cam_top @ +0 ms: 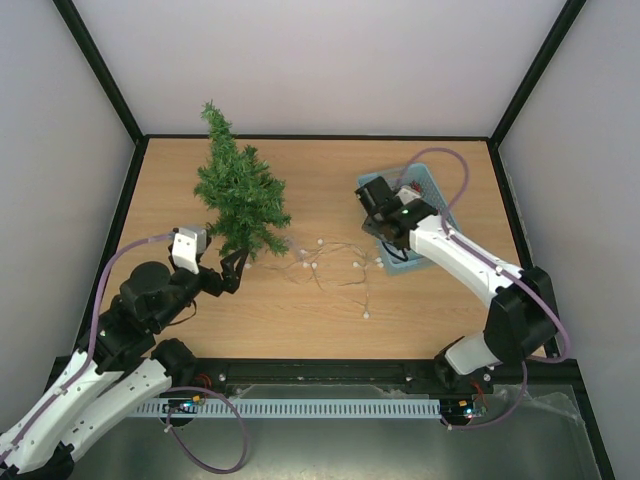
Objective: Decorate the small christmas tree
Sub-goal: Pick up the decoration item from the center of the board.
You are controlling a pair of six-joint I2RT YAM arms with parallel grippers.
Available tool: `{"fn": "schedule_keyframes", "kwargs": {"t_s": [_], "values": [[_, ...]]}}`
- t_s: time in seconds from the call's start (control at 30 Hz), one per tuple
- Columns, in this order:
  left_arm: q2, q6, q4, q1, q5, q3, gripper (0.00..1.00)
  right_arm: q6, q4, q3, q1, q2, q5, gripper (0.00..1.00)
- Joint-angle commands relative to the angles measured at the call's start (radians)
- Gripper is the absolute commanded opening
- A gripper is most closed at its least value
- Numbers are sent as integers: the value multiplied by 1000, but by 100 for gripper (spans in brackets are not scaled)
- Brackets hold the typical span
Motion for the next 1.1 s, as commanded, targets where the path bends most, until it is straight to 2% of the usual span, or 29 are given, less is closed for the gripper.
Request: {"fn": "schedule_keyframes", "kwargs": {"t_s": [0.0,0.13,0.3,0.57,0.8,1.07], "values": [[-10,10,-1,-4,3,-9,100,385,58,-49,-99,-69,-8,41],[-12,10,4,-4,4,-11,100,493,111,-92,-146,-73,-63,41],[-10,6,0,-4,-2,-11,100,596,-19,-47,-199,5,-86,40],[6,6,-1,-4,-11,-9,100,699,39,-115,-213,23,-159,41],[-4,1,-3,-3,-19,-9,100,762,80,-189,-213,39,-189,45],[-4,1,-4,-4,-16,-8,100,775,134,-183,-217,101,-167,45]]}}
